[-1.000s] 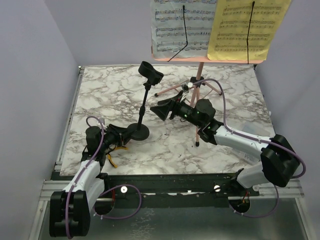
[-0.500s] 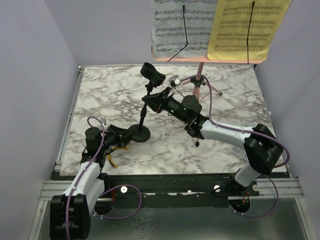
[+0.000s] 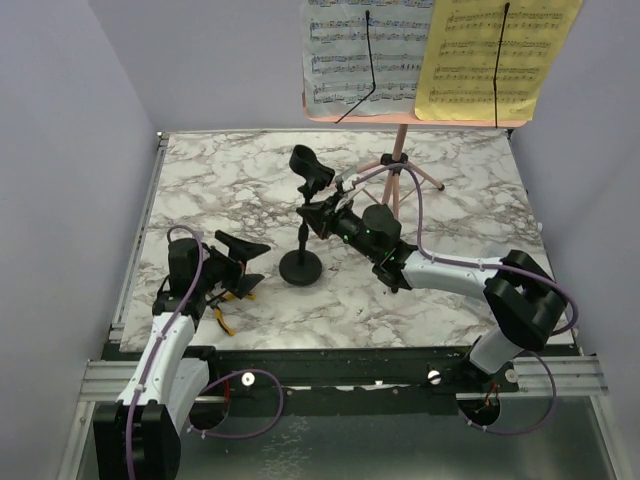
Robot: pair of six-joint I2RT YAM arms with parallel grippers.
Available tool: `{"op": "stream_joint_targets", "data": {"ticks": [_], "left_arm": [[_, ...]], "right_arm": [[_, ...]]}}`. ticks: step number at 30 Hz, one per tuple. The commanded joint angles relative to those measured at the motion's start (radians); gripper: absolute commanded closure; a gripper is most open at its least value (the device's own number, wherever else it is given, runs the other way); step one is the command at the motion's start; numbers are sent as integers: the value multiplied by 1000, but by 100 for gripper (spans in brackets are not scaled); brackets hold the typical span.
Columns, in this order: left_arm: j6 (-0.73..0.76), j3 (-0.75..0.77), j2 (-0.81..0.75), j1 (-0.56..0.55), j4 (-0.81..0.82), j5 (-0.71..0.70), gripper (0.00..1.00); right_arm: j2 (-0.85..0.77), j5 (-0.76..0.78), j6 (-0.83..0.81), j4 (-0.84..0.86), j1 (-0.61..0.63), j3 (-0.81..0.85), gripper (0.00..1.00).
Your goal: Set up the instrument practice props
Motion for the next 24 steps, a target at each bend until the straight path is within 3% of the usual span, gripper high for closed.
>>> {"op": "stream_joint_targets", "data": {"ticks": [1,11,17,18,24], "left_arm": [[173,216,-3,1,-424,-291,5],[369,465,40,-15,-650,-683,4],[448,465,69,-15,-678,-720,1],[457,468,89,-14,-684,-708,1],[358,453,280,3,-696,-681,1]], "right_arm": [[-26,102,-154,91,13,-54,99],[144,176,-246,344,122,-13,99],[180,216,-241,427,147,-50,99],[173,212,-247,420,150,-58,96],[118,227,-303,380,168,-124,52]]}}
